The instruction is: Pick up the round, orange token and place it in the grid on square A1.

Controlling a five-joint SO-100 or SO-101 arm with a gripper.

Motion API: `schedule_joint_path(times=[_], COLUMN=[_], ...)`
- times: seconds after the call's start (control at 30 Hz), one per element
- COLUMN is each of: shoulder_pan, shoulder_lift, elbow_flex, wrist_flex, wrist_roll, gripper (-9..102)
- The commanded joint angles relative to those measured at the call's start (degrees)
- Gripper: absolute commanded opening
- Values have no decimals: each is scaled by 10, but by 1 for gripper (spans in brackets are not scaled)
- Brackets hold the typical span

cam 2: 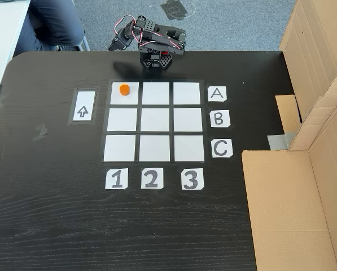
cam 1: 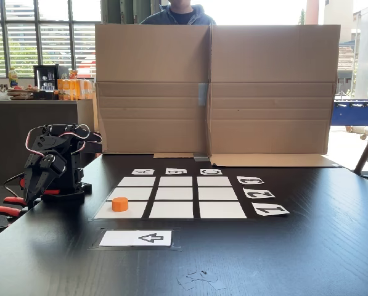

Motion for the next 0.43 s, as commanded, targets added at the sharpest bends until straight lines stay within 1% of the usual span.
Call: schedule_joint_path(times=[0.0, 0.4], shoulder_pan=[-1, -1], shoulder_lift=[4, 4], elbow_flex=[2, 2], wrist_flex=[1, 1], wrist_roll=[4, 4], gripper=[1, 5])
